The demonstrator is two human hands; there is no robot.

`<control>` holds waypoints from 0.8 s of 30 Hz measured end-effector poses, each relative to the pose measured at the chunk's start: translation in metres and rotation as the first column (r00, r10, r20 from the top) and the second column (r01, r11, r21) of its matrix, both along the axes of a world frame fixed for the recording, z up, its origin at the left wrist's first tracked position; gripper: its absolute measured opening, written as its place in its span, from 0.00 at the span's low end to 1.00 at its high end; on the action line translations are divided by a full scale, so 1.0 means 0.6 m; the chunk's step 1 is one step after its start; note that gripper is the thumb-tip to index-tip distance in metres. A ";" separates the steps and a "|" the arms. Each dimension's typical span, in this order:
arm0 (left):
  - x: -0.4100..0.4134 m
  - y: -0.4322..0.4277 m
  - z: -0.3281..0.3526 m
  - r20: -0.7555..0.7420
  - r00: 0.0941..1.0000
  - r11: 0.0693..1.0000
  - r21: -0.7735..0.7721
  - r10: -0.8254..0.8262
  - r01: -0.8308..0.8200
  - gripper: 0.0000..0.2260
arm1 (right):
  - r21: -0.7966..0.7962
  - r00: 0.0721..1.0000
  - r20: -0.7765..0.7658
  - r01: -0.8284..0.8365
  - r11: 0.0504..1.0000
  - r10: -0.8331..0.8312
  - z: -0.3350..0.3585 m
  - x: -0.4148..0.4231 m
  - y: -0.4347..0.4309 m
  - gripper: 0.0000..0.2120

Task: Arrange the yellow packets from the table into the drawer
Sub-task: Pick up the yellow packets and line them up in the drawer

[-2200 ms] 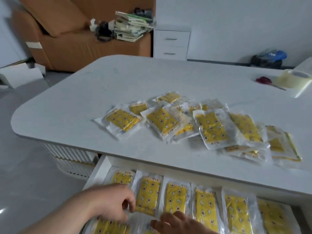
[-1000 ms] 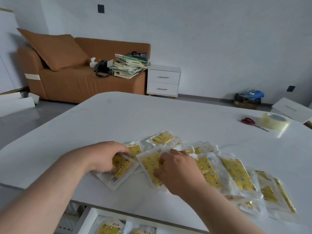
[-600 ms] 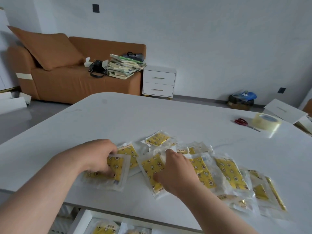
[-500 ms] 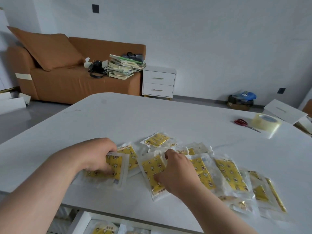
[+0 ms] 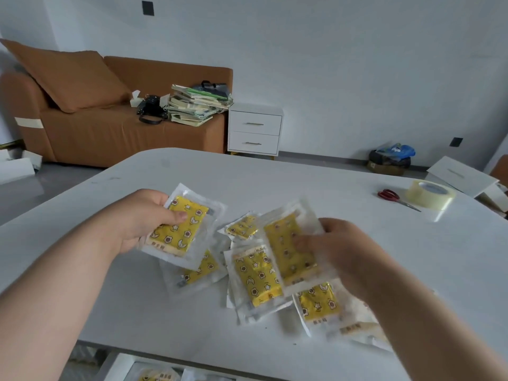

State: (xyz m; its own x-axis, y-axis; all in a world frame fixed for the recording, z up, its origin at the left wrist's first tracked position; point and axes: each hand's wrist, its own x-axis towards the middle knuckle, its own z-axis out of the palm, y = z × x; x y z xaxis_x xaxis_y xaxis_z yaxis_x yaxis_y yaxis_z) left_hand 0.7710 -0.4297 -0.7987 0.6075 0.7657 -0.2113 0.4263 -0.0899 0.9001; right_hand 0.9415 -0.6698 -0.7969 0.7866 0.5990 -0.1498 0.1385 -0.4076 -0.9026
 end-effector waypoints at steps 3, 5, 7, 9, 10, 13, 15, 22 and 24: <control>0.016 0.005 -0.019 -0.027 0.992 0.983 -0.139 0.121 -0.124 0.03 | 0.064 0.998 -0.016 0.056 0.996 -0.055 0.018 0.037 -0.035 0.07; 0.023 0.006 -0.039 -0.096 0.985 0.981 -0.119 0.145 -0.156 0.05 | 0.037 0.996 0.008 0.084 0.996 -0.084 0.025 0.061 -0.057 0.09; 0.029 0.005 -0.057 -0.161 0.976 0.986 -0.050 0.148 -0.158 0.05 | -0.034 0.995 0.026 0.098 0.995 -0.097 0.025 0.079 -0.076 0.10; 0.029 0.002 -0.070 -0.264 0.951 0.985 0.092 0.163 -0.144 0.06 | -0.120 0.994 0.061 0.092 0.988 -0.085 0.018 0.084 -0.087 0.11; 0.028 -0.003 -0.071 -0.339 0.925 0.980 0.159 0.169 -0.121 0.07 | -0.177 0.993 0.101 0.084 0.981 -0.067 0.012 0.082 -0.090 0.11; 0.024 -0.021 -0.068 -0.502 0.847 0.971 0.228 0.175 -0.065 0.11 | -0.305 0.976 0.219 0.075 0.950 -0.007 -0.010 0.060 -0.085 0.13; 0.026 -0.034 -0.067 -0.537 0.822 0.966 0.253 0.191 -0.059 0.11 | -0.397 0.946 0.321 0.088 0.913 0.048 -0.021 0.041 -0.078 0.13; 0.054 -0.054 -0.080 -0.530 0.813 0.919 0.393 0.241 -0.016 0.16 | -0.630 0.848 0.452 0.084 0.772 0.277 -0.021 -0.007 -0.064 0.18; 0.064 -0.050 -0.088 -0.505 0.832 0.933 0.359 0.230 -0.040 0.25 | -0.651 0.835 0.458 0.080 0.755 0.306 -0.024 -0.016 -0.060 0.19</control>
State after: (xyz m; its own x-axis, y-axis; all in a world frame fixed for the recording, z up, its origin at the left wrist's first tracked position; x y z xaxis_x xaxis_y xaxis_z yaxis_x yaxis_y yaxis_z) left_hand 0.8092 -0.4600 -0.8512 0.3577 0.9126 -0.1979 0.8562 -0.2359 0.4596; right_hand 0.9321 -0.7058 -0.8111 0.7861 0.6063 -0.1206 0.5750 -0.7887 -0.2175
